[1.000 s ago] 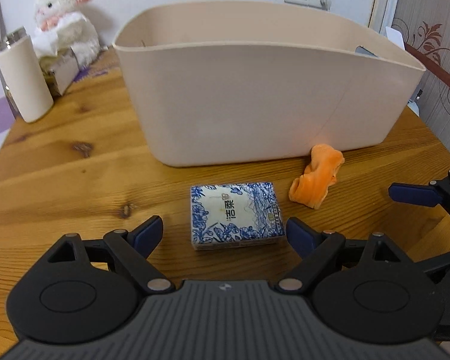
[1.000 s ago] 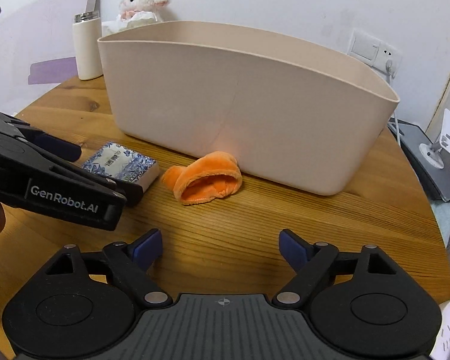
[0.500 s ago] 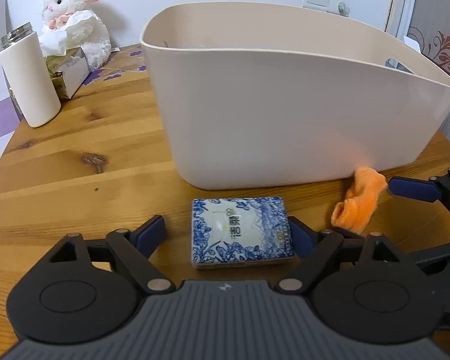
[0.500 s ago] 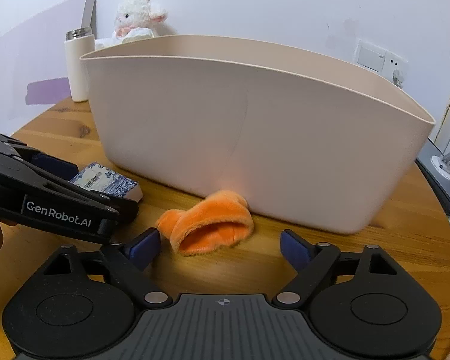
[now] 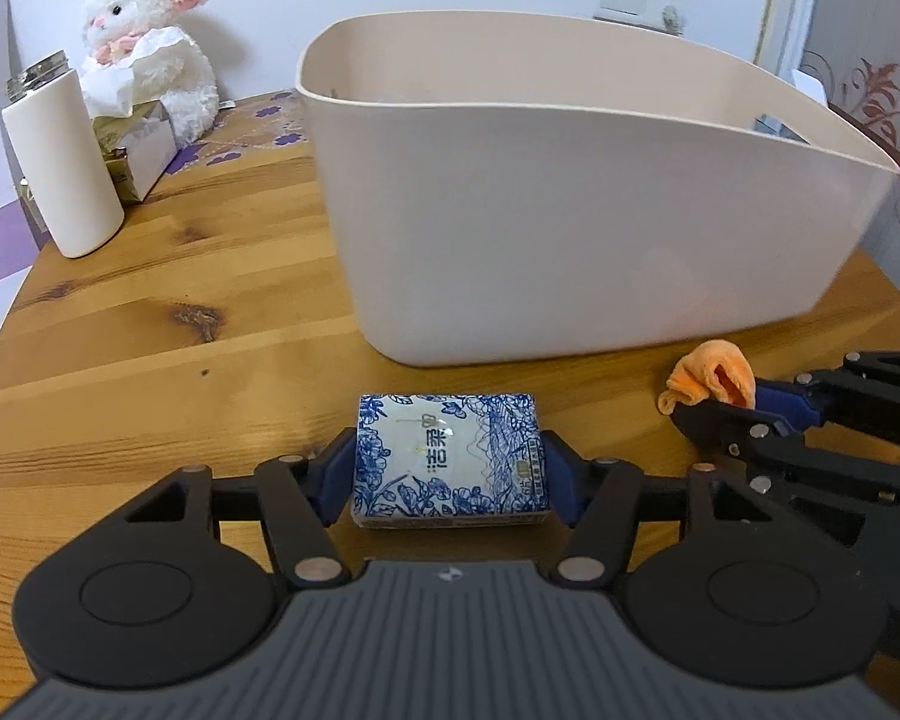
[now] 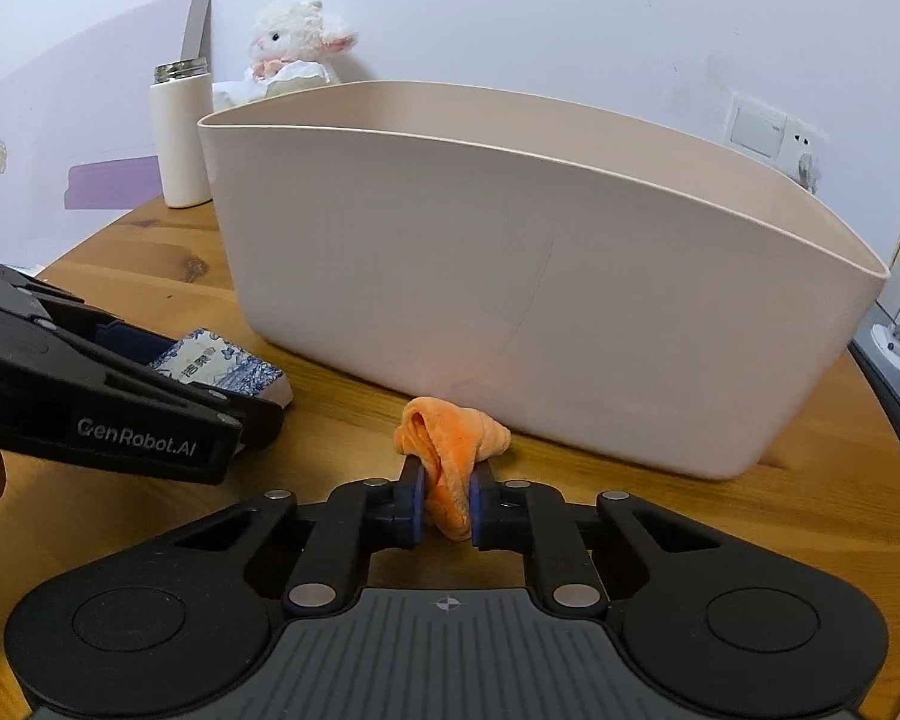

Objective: Organize objects
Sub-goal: 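Grasp the blue-and-white patterned box with the left tool while the right grasps the orange plush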

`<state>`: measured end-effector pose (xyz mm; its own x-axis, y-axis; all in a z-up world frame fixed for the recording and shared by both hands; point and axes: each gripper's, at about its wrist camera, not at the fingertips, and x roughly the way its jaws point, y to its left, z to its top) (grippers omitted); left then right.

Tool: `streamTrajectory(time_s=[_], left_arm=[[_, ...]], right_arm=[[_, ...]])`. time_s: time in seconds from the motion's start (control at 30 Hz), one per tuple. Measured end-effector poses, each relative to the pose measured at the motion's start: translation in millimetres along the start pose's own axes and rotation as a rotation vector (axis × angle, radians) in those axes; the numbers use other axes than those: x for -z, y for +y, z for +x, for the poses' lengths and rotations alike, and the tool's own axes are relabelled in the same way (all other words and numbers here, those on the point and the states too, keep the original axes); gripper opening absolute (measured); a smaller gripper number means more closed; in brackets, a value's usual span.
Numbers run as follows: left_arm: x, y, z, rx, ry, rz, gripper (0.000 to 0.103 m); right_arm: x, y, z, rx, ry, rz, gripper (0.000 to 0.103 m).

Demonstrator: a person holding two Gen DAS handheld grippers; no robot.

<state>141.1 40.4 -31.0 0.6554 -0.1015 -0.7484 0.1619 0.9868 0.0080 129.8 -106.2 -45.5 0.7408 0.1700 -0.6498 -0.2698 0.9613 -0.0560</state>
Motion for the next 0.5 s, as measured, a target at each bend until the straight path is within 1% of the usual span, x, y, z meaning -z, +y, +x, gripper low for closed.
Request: streamTrajectory(time_s=[0.17,0.5], left_arm=[[4.1,-1.7,-12.9,0.003,-0.014,0.014,0.064],[-2.5,-2.7,-52.2,0.016,-0.092,0.017,0.065]], right_arm=[[3.9,-1.5,-17.3,-0.001,-0.013,0.004,0.013],[-0.2,-7.8,-70.5,0.011,-0.102,-0.008,0.013]])
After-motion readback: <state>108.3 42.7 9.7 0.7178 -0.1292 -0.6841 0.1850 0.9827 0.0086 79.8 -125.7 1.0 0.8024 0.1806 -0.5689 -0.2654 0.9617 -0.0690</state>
